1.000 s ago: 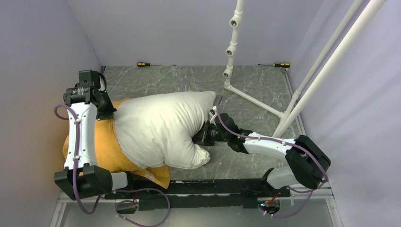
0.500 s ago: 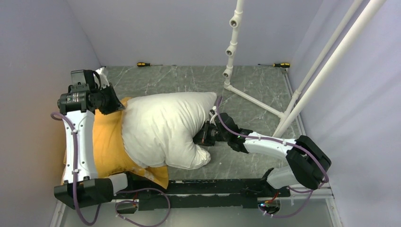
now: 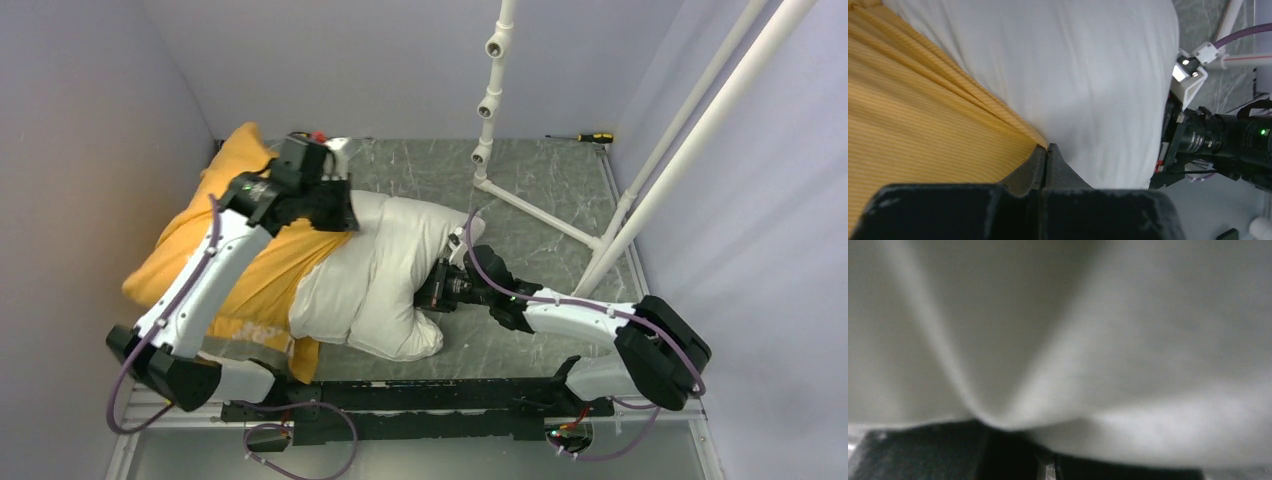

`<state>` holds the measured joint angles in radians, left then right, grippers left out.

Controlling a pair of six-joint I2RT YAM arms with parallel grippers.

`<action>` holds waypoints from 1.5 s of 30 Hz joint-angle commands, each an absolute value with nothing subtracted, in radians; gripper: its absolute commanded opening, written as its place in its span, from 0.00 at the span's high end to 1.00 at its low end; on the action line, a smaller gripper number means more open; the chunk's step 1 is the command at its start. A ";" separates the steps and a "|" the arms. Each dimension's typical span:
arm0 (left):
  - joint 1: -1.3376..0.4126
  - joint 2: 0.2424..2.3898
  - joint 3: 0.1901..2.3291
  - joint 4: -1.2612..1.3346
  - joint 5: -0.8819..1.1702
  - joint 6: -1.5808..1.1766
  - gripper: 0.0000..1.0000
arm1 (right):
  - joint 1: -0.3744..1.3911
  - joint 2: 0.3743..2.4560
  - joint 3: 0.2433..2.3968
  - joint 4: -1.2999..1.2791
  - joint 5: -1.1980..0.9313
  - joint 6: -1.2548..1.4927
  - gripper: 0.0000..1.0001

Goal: Put the pillow into the pillowcase
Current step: Stuff the pillow into the pillowcase.

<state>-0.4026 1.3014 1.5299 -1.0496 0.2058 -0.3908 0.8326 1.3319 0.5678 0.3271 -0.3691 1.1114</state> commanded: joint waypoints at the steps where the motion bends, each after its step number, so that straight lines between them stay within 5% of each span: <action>1: -0.702 1.391 1.682 -0.849 0.297 -0.547 1.00 | 0.863 1.189 0.590 0.669 -0.314 1.115 1.00; 7: -0.892 1.552 1.860 -0.790 0.288 -0.571 1.00 | 0.864 1.043 0.553 0.582 -0.158 1.066 1.00; 17: -0.886 1.541 1.917 -0.826 0.273 -0.585 1.00 | 0.895 0.939 0.629 0.166 0.100 0.931 1.00; 19: -0.822 1.514 1.864 -0.851 0.260 -0.608 1.00 | 0.898 0.961 0.666 0.090 0.081 0.891 0.90; 25: -0.573 1.429 1.598 -0.754 0.400 -0.621 1.00 | 0.925 0.994 0.802 -0.333 0.065 0.869 0.29; 29: -0.516 1.421 1.524 -0.705 0.439 -0.589 1.00 | 0.944 0.921 0.839 -0.510 0.017 0.869 0.02; 39: -0.409 1.422 1.520 -0.725 0.453 -0.534 1.00 | 0.945 0.844 1.063 -0.458 -0.466 0.717 0.00; 45: -0.403 1.408 1.516 -0.729 0.472 -0.520 1.00 | 0.940 0.929 1.208 -0.380 -0.303 0.642 0.00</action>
<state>-0.3996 1.4738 1.5181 -0.7139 0.3805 -0.5377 0.9443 0.8722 1.1103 -0.4675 -0.3901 0.7261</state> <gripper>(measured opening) 0.005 0.994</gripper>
